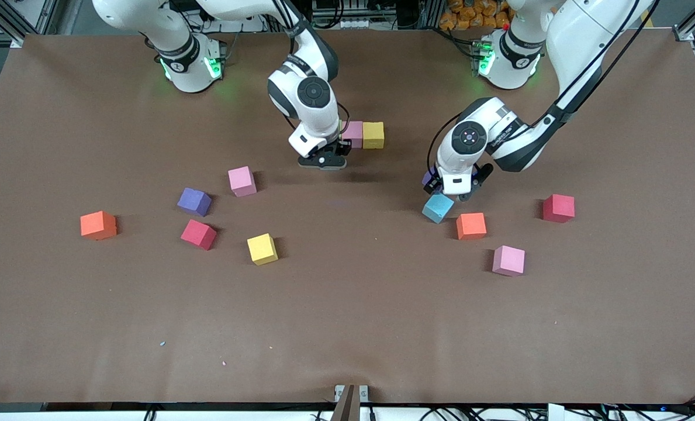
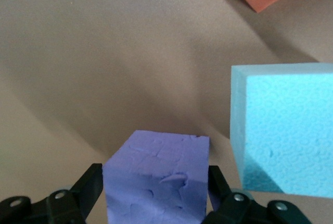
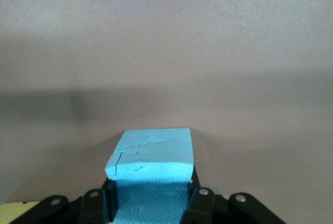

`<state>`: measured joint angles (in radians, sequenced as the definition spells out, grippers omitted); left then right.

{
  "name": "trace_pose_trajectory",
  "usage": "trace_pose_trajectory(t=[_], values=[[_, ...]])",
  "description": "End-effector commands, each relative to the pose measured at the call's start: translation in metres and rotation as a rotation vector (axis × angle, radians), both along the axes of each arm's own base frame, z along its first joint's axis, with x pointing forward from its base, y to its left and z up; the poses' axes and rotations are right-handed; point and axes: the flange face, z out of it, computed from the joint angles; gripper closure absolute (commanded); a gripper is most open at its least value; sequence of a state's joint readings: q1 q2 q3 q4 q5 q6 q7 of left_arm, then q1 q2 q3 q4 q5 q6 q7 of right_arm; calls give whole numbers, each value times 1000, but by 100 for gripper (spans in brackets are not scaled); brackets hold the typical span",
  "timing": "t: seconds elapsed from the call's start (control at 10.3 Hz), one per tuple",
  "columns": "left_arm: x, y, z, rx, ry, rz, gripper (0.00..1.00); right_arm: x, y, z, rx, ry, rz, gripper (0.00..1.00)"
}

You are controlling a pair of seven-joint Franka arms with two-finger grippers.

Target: Arrange 11 blocks into digit 3

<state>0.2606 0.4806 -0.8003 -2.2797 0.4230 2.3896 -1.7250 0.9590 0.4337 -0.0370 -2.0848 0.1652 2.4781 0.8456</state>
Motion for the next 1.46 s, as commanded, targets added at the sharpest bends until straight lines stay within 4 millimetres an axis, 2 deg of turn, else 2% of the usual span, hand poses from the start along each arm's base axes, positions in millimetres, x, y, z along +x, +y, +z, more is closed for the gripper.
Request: trace_pose_trajectory(t=[0.0, 0.29, 0.49, 0.87, 1.26, 1.36], values=[[8, -4, 7, 9, -37, 79, 98, -13, 2, 0, 1, -3, -10, 100], [22, -12, 27, 3, -83, 153, 100, -19, 1, -4, -7, 4, -5, 100], [44, -21, 48, -15, -127, 234, 100, -21, -2, -7, -14, 9, -5, 100], [70, -30, 80, 8, -151, 280, 100, -23, -7, -8, -22, 15, -5, 100], [82, -34, 92, -6, -168, 328, 100, -25, -6, -9, -26, 19, 0, 100], [79, -38, 91, -5, -166, 324, 100, -26, -6, -9, -28, 20, -2, 100]])
